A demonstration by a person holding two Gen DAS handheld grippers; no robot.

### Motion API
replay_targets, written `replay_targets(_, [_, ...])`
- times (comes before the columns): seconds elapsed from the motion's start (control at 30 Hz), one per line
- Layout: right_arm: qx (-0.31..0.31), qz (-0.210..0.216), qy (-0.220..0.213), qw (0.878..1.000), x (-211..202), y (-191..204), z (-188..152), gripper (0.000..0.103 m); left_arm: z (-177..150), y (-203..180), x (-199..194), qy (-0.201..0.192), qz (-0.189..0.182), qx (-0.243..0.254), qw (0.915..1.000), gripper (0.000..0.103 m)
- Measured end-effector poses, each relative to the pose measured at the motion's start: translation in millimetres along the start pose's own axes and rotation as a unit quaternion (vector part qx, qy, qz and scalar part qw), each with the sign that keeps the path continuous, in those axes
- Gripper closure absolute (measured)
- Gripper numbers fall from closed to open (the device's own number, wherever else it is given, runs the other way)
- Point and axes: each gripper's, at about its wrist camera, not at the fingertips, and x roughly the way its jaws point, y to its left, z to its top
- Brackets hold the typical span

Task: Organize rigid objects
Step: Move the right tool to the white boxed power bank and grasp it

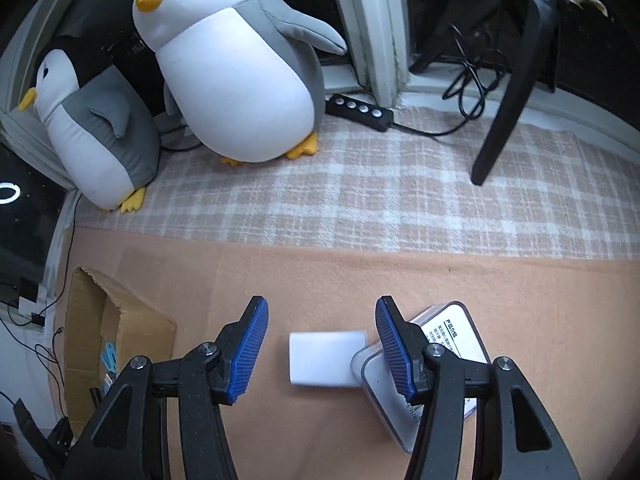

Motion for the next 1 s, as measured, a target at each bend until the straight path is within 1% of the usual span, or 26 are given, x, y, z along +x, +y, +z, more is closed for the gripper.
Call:
replay_targets(0.1, [0.009,0.003,0.0,1.0,-4,-9,-11,0.051,0,0,0,-0.001,0.001,0.001,1.0,0.061])
replay_targets(0.17, [0.017,-0.003,0.005,1.0,-5,-16,-22,0.051,-1,0,0,-0.002,0.001,0.001,1.0,0.061])
replay_targets(0.3, [0.038,-0.006,-0.002,0.999,-17,-37,-39,0.051,-1,0,0,-0.002,0.001,0.0,1.0,0.061])
replay_targets(0.43, [0.069,0.007,-0.01,0.998,-31,-62,-54,0.051,-1,0,0,-0.002,0.001,0.0,1.0,0.061])
replay_targets(0.5, [0.079,0.025,-0.02,0.996,-39,-68,-61,0.051,-1,0,0,-0.002,0.001,0.001,1.0,0.061])
replay_targets(0.53, [0.077,0.025,-0.03,0.996,-46,-69,-65,0.051,-1,0,0,-0.002,0.002,0.001,1.0,0.061])
replay_targets(0.57, [0.07,0.019,-0.036,0.997,-49,-67,-66,0.05,-1,0,0,-0.002,0.002,0.002,1.0,0.061])
replay_targets(0.6, [0.045,0.002,-0.046,0.998,-53,-62,-68,0.049,-1,0,-1,-0.002,0.002,0.002,1.0,0.061])
replay_targets(0.63, [0.024,-0.01,-0.048,0.998,-55,-56,-68,0.045,-1,-1,-1,-0.002,0.003,0.003,1.0,0.061])
replay_targets(0.77, [-0.066,-0.046,-0.036,0.996,-50,-36,-72,0.041,0,-1,-1,-0.002,0.004,0.005,1.0,0.061])
replay_targets(0.8, [-0.092,-0.058,-0.032,0.994,-48,-31,-75,0.04,0,-2,-1,-0.002,0.004,0.004,1.0,0.061])
replay_targets(0.87, [-0.148,-0.096,-0.027,0.984,-41,-20,-79,0.035,0,-2,-1,-0.002,0.004,0.004,1.0,0.061])
replay_targets(0.9, [-0.166,-0.11,-0.023,0.98,-38,-18,-80,0.035,0,-2,-1,-0.002,0.004,0.004,1.0,0.061])
replay_targets(1.0, [-0.191,-0.115,-0.005,0.975,-30,-18,-81,0.034,0,-2,-1,-0.002,0.005,0.003,1.0,0.061])
